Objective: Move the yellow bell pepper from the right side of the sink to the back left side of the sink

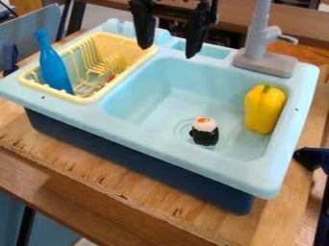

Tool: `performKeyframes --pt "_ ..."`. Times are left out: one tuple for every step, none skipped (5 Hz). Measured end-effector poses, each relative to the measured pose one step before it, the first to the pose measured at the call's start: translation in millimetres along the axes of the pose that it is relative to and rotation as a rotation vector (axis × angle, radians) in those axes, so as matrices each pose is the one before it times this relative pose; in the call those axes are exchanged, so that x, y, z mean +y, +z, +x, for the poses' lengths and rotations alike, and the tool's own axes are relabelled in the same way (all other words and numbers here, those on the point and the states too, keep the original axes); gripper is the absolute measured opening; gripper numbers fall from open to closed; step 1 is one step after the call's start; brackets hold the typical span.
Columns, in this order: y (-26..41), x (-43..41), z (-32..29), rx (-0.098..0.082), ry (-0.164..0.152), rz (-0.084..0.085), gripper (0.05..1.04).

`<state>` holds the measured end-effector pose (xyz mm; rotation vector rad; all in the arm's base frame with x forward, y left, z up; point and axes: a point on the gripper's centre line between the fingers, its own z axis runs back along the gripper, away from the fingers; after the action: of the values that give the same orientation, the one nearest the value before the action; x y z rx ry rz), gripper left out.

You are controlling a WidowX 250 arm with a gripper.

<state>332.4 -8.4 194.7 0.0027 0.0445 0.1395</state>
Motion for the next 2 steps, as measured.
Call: performKeyframes --pt "-12.4 0.48 1.69 0.031 0.0079 0.0099 1.0" --pt "-18.57 -31.37 0.99 -0.0905 -0.0793 0.0714 1.0"
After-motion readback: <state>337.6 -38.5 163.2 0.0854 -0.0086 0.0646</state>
